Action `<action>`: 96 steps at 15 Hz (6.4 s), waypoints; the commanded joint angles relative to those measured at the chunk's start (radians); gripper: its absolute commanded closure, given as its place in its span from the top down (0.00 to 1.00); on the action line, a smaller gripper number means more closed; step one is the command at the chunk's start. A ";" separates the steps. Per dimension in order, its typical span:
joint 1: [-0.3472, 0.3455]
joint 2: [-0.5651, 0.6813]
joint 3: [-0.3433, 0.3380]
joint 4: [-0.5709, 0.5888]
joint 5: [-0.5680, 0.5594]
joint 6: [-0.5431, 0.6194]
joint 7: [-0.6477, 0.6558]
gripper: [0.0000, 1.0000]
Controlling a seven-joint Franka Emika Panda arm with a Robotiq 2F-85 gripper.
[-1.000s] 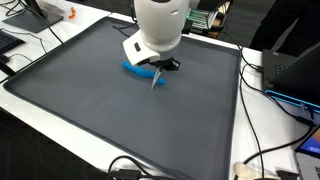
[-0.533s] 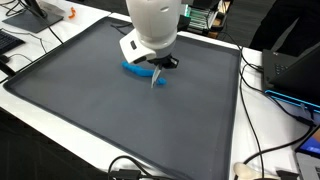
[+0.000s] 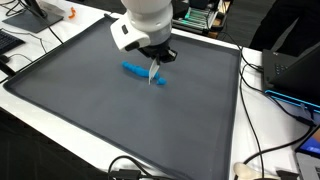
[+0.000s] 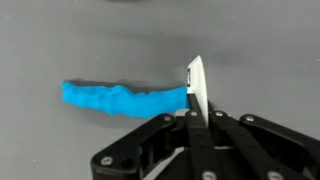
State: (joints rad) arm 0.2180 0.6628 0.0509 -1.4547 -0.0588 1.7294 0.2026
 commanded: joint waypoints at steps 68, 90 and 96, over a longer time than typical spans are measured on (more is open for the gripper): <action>-0.025 -0.046 0.014 -0.215 -0.066 0.112 -0.145 0.01; -0.019 -0.188 0.000 -0.256 -0.129 0.171 -0.136 0.01; -0.024 -0.221 -0.009 -0.284 -0.152 0.170 -0.129 0.01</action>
State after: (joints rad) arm 0.1979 0.4818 0.0478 -1.6878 -0.1694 1.8996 0.0565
